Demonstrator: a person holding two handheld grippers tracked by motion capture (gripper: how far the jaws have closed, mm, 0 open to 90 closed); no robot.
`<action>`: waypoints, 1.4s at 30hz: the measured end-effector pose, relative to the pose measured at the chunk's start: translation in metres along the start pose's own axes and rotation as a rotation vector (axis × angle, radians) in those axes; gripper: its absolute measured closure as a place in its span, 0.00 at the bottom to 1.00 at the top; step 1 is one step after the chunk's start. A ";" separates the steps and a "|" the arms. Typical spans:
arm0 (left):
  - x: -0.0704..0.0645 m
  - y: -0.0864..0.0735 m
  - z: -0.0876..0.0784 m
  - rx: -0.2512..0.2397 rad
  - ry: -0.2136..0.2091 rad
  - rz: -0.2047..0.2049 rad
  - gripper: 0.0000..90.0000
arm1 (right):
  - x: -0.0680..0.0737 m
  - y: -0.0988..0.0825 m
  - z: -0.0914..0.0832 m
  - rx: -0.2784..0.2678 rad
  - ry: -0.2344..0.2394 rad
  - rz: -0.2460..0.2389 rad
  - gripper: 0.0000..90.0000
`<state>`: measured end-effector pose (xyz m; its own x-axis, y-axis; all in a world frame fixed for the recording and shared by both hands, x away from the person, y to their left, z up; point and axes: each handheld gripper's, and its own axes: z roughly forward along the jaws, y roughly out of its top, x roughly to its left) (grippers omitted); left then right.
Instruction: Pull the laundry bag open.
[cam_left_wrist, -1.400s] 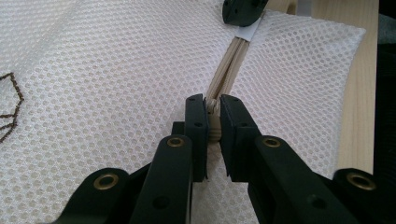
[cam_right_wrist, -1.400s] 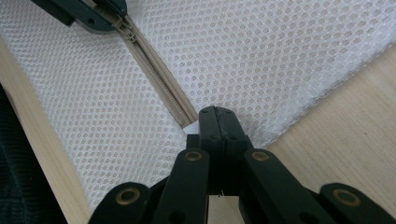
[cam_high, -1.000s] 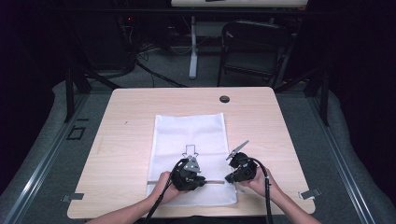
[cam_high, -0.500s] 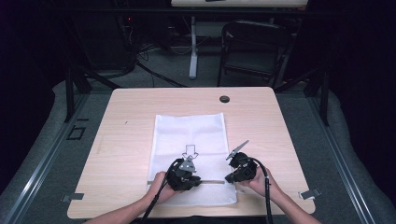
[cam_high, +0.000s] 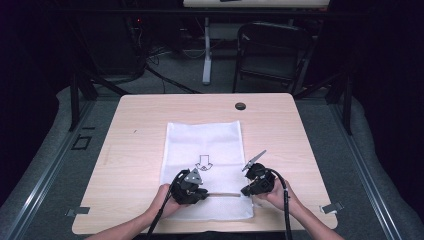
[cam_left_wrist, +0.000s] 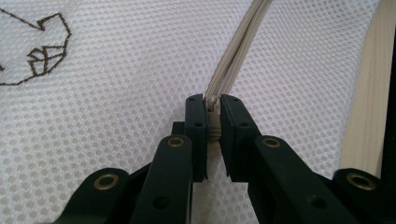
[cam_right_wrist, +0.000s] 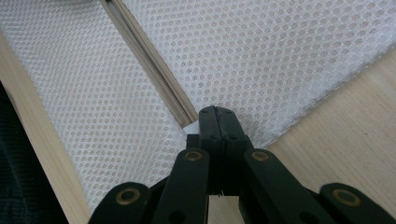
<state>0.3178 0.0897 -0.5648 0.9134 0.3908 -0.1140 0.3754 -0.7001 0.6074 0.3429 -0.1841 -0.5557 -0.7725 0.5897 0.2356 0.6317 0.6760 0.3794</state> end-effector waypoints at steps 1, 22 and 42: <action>0.000 -0.001 0.000 -0.007 -0.002 -0.007 0.91 | 0.000 0.000 0.000 0.001 0.000 -0.001 1.00; 0.007 -0.018 -0.016 0.004 0.007 -0.025 0.91 | -0.001 0.000 0.000 -0.003 0.005 0.006 1.00; 0.014 -0.032 -0.030 0.018 0.030 -0.037 0.91 | -0.001 0.000 0.000 -0.001 0.006 0.003 1.00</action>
<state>0.3140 0.1357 -0.5624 0.8936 0.4345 -0.1124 0.4122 -0.6954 0.5887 0.3436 -0.1849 -0.5560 -0.7712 0.5890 0.2416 0.6337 0.6742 0.3793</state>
